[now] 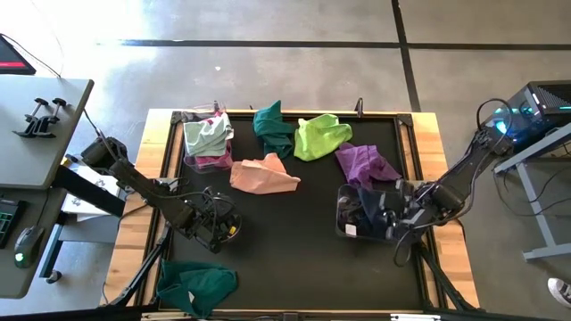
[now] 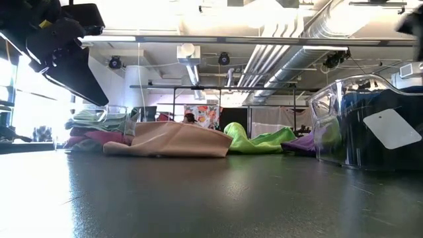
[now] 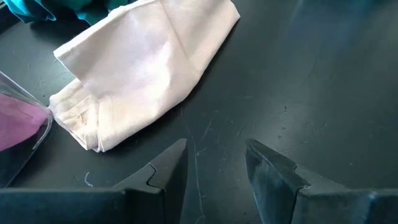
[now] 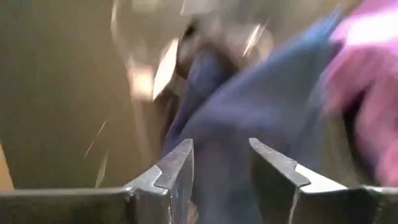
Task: Sort towels by color in basket
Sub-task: Put the blue towel into the right transparent bin
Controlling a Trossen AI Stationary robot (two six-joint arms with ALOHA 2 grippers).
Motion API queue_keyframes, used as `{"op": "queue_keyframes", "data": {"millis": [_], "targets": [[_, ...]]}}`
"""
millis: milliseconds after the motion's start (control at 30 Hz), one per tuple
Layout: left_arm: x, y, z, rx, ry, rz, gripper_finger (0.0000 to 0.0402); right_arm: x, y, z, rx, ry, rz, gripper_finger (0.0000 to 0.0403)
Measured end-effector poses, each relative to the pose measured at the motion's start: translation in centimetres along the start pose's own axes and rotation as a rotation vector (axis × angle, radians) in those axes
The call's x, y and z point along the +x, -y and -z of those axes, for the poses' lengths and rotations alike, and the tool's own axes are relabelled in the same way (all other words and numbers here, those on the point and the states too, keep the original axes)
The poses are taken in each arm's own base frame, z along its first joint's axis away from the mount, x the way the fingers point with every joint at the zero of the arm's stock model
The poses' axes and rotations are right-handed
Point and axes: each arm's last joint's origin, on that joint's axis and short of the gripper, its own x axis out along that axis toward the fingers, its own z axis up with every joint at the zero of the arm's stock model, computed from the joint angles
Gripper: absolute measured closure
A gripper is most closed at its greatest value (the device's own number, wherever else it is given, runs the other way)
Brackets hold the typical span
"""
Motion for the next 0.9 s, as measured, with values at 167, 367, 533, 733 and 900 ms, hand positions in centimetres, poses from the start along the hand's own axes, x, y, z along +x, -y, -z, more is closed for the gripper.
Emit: {"op": "queue_keyframes", "data": {"millis": [167, 367, 533, 733, 900], "targets": [[0.0, 0.0, 0.0, 0.0, 0.0, 0.0, 0.0257, 0.0, 0.3, -0.7, -0.008, 0.231, 0.154, 0.0261], [0.0, 0.0, 0.0, 0.005, 0.0, 0.0, 0.0257, 2.4, 0.6, 0.1, 0.06, 0.286, 0.205, 0.0261], [0.0, 0.0, 0.0, 0.011, 0.002, -0.001, 0.0257, 7.1, 0.5, 2.1, 0.083, 0.207, 0.115, 0.0261], [0.0, 0.0, 0.0, 0.009, 0.003, 0.0, 0.0257, 11.3, 0.3, 3.9, 0.078, 0.127, -0.119, 0.0261], [0.0, 0.1, 0.0, 0.005, 0.004, 0.003, 0.0257, 12.6, 1.1, 4.6, 0.125, 0.024, -0.159, 0.0261]]}}
